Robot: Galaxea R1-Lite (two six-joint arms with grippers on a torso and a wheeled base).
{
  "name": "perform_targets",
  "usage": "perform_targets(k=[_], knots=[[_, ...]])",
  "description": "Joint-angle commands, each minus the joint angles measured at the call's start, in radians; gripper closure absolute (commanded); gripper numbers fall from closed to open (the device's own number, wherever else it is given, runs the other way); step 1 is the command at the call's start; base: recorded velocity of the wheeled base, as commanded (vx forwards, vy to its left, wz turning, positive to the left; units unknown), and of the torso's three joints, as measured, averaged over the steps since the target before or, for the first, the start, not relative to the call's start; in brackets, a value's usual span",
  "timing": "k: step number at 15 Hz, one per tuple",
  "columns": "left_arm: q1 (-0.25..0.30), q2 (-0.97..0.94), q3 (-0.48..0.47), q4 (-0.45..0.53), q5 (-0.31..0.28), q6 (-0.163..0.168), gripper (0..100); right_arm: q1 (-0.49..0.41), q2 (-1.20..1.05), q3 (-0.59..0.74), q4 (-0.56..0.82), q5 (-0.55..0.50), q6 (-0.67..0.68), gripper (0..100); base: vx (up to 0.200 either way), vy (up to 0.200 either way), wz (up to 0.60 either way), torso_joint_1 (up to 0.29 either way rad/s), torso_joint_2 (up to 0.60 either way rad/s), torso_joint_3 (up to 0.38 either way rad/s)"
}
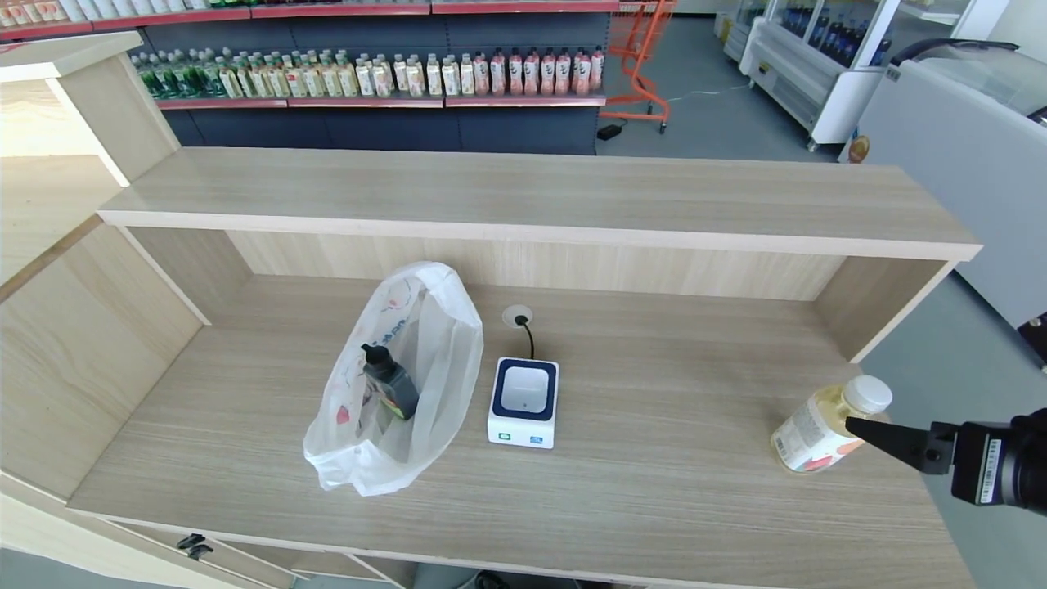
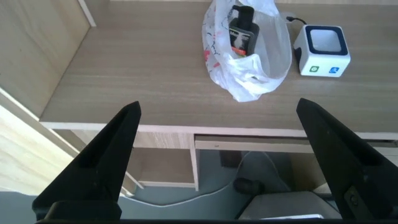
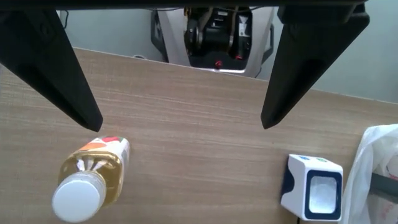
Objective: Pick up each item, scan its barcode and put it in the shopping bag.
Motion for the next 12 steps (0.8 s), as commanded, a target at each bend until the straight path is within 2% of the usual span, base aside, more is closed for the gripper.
perform_targets(k=[1,5,8,12], knots=[[0.002,0.0,0.0,0.0,0.001,0.0,0,0.0,-0.014,0.0,0.012,0.0,0.0,0,-0.2,0.0,0.0,-0.002,0.0,0.002],[0.002,0.0,0.0,0.0,-0.001,0.0,0,0.0,-0.037,0.022,0.017,-0.003,0.0,0,-0.2,0.0,0.0,0.01,0.01,0.001],[0.002,0.0,0.0,0.0,0.001,0.0,0,-0.004,-0.048,0.025,0.017,-0.011,0.0,0,0.0,0.0,0.0,0.0,0.0,0.0],[0.002,0.0,0.0,0.0,-0.001,0.0,0,-0.004,-0.046,0.031,0.034,-0.086,-0.003,0,0.0,-0.2,0.0,0.01,0.01,0.0]])
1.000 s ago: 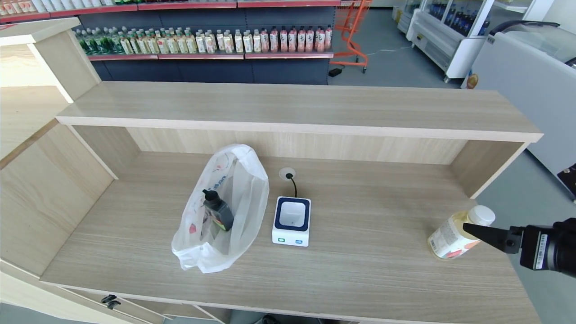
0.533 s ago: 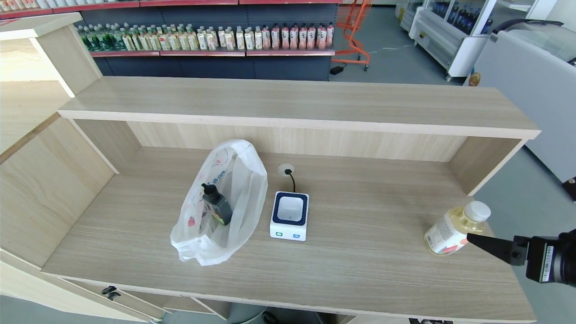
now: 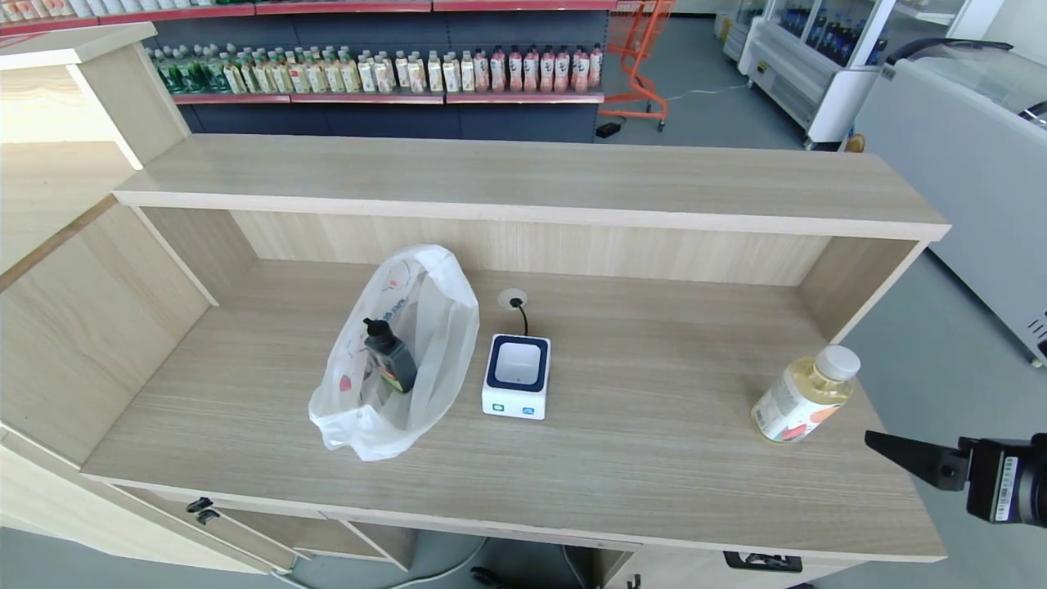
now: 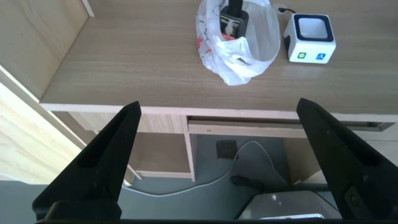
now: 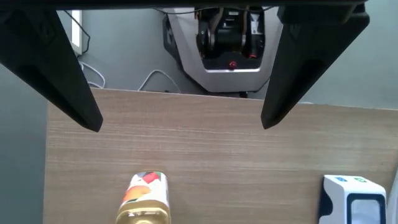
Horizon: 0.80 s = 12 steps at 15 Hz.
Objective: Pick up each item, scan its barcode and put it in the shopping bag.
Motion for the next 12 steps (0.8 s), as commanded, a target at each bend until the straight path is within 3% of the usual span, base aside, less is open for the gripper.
perform_targets(k=[1,4,8,10,12], knots=[[0.0,0.0,0.0,0.0,0.0,0.0,0,-0.004,0.0,0.0,0.038,-0.029,-0.005,0,0.0,0.0,0.0,0.0,0.0,0.0],[0.0,0.0,0.001,0.0,0.0,0.0,0,-0.053,0.034,-0.003,0.136,-0.153,-0.065,0,0.0,0.0,0.0,0.0,0.0,0.0],[0.0,0.0,0.0,0.0,0.0,0.0,0,-0.161,0.19,-0.018,0.079,-0.215,-0.117,0,0.0,0.0,0.0,0.0,0.0,0.0],[0.0,0.0,0.001,0.0,0.001,0.0,0,-0.179,0.315,-0.007,-0.079,-0.199,-0.115,0,0.0,0.0,0.0,0.0,0.0,0.0],[0.0,0.0,0.0,0.0,0.0,0.0,0,-0.173,0.371,0.026,-0.2,-0.115,-0.117,0,0.0,0.0,0.0,0.0,0.0,0.0]])
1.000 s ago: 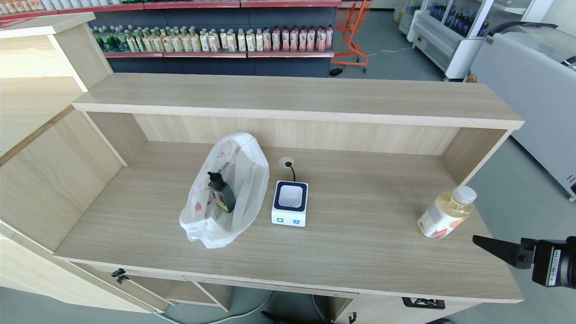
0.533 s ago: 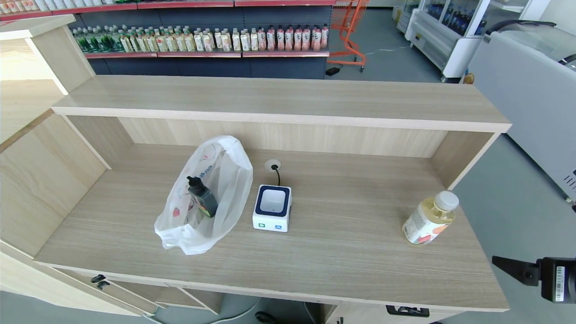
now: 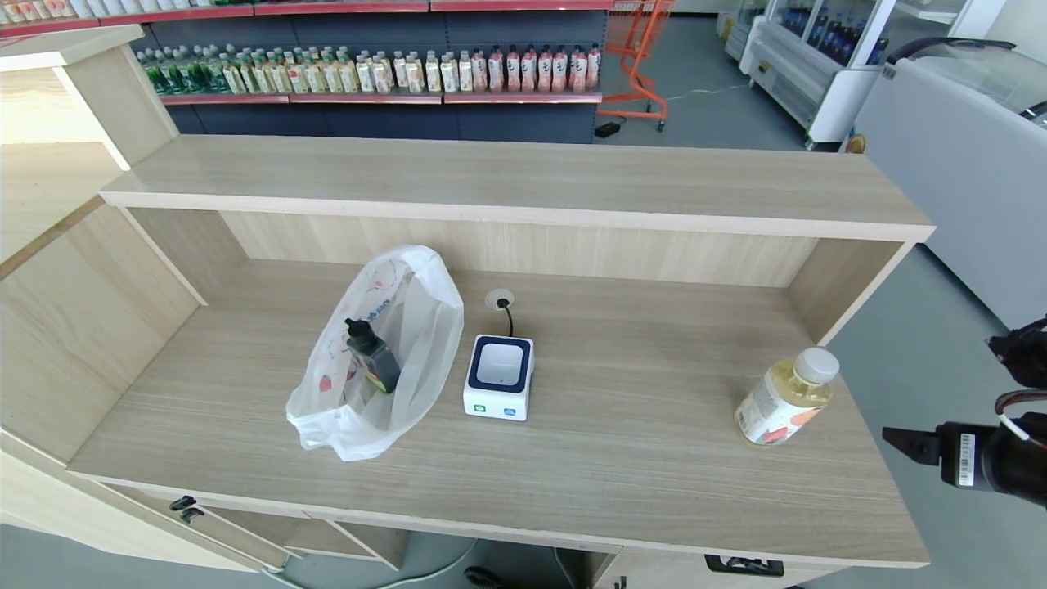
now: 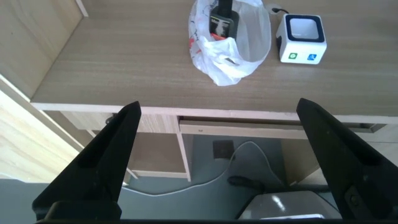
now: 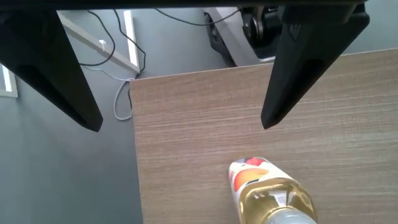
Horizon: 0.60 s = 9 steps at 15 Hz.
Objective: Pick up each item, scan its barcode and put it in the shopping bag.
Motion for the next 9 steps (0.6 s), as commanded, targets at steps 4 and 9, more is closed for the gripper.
perform_targets(k=[4,9], knots=[[0.0,0.0,0.0,0.0,0.0,0.0,0,0.01,0.281,0.092,-0.318,0.13,-0.028,0,0.0,0.0,0.0,0.0,0.0,0.0],[0.0,0.0,0.0,0.0,0.0,0.0,0,0.047,0.464,0.093,-0.59,0.193,-0.043,0,0.0,0.0,0.0,0.0,0.0,0.0]])
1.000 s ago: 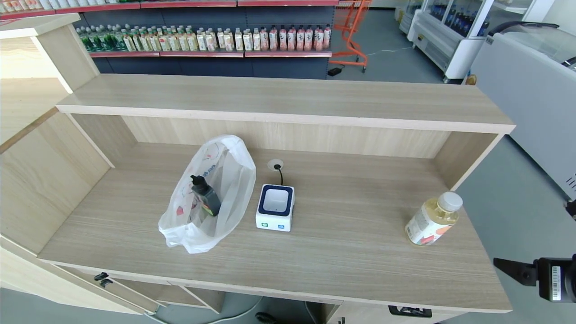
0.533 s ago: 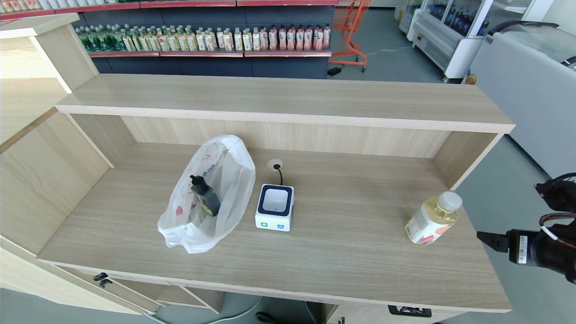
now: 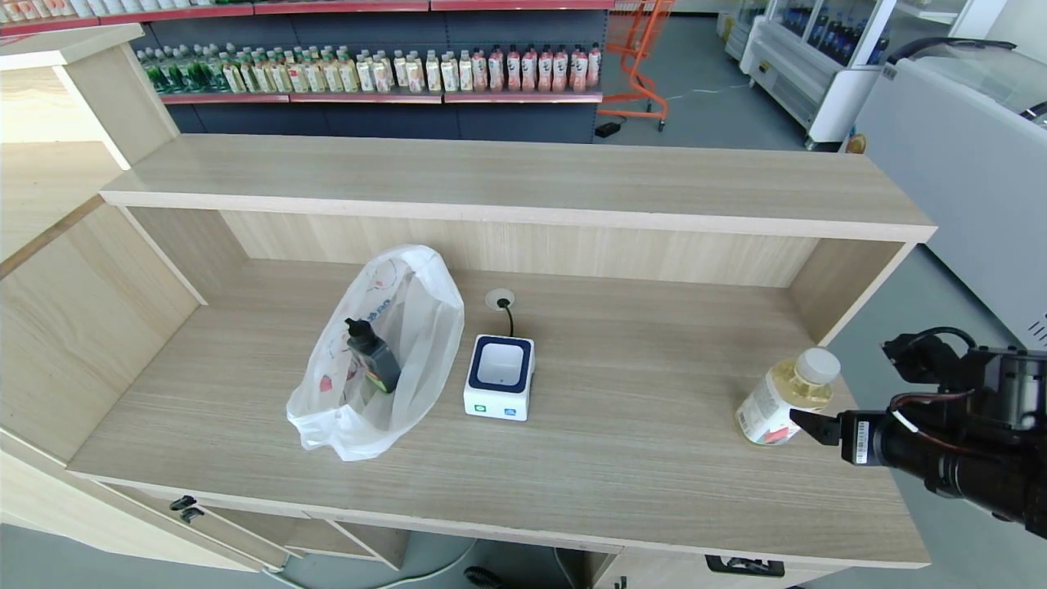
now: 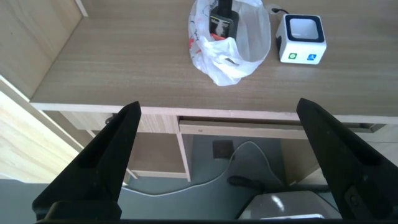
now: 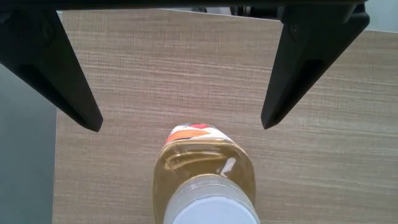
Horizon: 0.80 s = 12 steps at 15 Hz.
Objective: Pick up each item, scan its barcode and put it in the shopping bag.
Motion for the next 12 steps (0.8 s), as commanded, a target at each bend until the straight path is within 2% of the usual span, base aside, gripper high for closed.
perform_targets(k=[1,5,12], knots=[[0.0,0.0,0.0,0.0,0.0,0.0,0,0.017,0.132,0.006,-0.091,0.009,-0.012,0,0.0,0.0,0.0,0.0,0.0,0.0],[0.0,0.0,0.0,0.0,0.0,0.0,0,0.043,0.236,0.007,-0.261,0.01,-0.068,0,0.0,0.0,0.0,0.0,0.0,0.0],[0.0,0.0,0.0,0.0,0.0,0.0,0,0.081,0.354,-0.043,-0.408,0.012,-0.068,0,0.0,0.0,0.0,0.0,0.0,0.0]])
